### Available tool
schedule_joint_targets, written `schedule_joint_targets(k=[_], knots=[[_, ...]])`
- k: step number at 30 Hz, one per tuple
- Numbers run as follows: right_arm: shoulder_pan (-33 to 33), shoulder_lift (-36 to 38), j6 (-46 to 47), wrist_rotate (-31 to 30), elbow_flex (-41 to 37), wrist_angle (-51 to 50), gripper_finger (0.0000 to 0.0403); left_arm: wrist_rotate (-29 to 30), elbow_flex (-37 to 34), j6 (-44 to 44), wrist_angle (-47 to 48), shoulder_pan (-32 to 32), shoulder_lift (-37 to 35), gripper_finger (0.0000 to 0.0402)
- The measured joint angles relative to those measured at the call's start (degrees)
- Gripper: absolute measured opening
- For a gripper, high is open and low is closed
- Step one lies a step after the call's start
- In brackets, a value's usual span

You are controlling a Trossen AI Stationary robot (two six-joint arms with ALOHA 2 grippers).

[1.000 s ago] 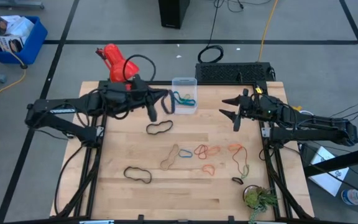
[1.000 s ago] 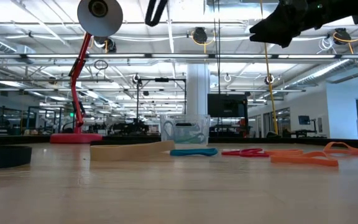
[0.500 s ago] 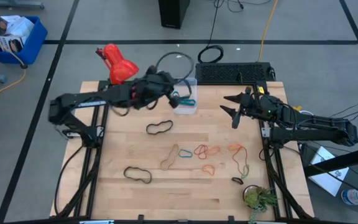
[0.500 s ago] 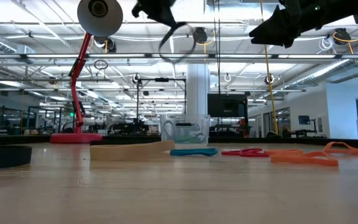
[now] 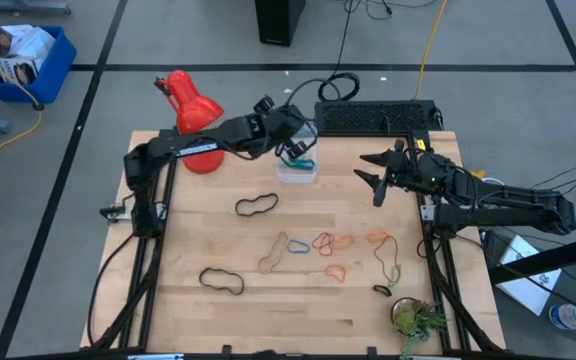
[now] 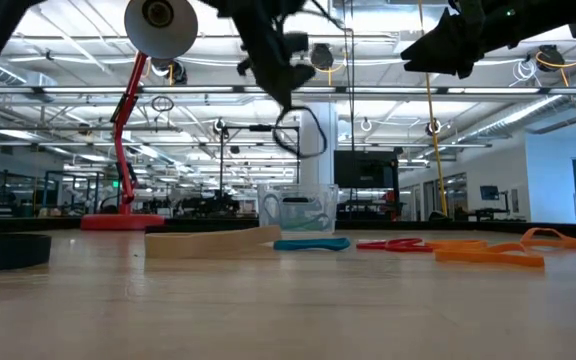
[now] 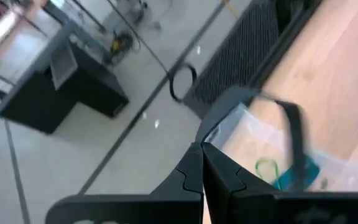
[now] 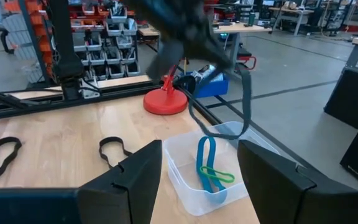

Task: Pick and place rubber bands into bin
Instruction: Put the black rubber band into the transparent bin

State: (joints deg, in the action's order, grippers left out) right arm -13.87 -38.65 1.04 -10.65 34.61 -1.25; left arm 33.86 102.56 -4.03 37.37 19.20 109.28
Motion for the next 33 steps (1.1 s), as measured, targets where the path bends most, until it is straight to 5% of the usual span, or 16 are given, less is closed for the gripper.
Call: schedule_joint_targets(k=[16,33], knots=[[0.0,0.0,0.04,-0.1,0.0,0.06,0.0208,-8.8,-0.03,1.78,-0.2,2.69,14.84,0.0001],[-0.02,0.0,-0.2,-0.12,0.0,-0.55,0.0208,-13.0,-0.04,2.62,-0.89,2.46,15.51,0.0038]])
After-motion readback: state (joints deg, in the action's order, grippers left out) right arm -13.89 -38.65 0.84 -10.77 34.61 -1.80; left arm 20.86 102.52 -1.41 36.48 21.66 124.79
